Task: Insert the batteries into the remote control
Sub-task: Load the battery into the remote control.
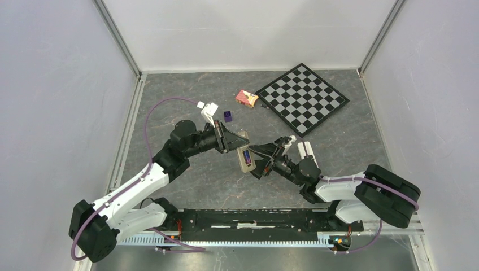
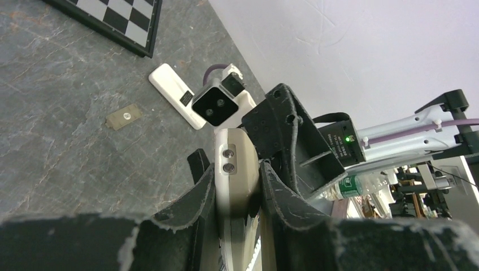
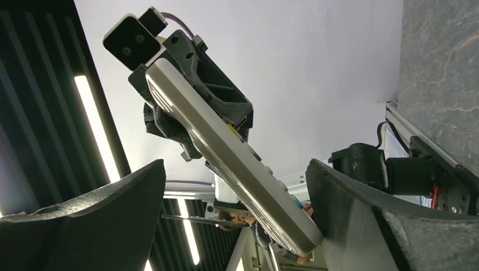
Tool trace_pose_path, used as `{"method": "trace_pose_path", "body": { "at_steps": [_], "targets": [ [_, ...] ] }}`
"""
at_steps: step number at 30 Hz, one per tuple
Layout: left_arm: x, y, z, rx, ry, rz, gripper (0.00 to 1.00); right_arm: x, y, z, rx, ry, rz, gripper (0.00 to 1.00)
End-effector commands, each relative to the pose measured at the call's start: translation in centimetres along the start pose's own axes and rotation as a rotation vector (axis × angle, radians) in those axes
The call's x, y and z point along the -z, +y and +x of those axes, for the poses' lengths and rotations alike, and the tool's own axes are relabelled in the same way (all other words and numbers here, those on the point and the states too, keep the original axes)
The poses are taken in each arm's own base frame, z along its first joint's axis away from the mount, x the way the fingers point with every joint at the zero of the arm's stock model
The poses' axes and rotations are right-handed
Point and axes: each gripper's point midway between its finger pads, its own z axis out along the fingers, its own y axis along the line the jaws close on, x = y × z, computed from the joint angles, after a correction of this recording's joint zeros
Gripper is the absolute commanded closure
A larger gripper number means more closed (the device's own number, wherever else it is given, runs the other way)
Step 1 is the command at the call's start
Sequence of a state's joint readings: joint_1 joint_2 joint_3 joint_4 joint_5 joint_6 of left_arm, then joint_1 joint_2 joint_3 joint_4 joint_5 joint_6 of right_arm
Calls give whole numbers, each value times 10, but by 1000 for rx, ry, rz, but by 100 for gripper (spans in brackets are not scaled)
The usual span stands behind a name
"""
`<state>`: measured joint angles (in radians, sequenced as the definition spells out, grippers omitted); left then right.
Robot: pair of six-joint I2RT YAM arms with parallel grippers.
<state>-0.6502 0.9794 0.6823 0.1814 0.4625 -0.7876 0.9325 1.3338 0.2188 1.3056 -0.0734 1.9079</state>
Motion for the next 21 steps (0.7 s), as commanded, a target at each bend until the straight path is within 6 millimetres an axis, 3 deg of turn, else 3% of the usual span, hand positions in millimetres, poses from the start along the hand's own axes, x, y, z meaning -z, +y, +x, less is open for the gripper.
{"method": "trace_pose_path", "body": {
  "at_steps": [1, 10, 21],
  "targets": [
    [-2, 6, -1, -32, 26, -41, 98, 4, 36, 0, 56, -14, -142, 2],
    [-6, 11, 1, -30, 64, -71, 98, -3, 9, -6, 203, -16, -31, 2],
    [-7, 15, -11, -15, 21, -123, 98, 1, -23, -20, 587, -25, 100, 2]
  ]
}}
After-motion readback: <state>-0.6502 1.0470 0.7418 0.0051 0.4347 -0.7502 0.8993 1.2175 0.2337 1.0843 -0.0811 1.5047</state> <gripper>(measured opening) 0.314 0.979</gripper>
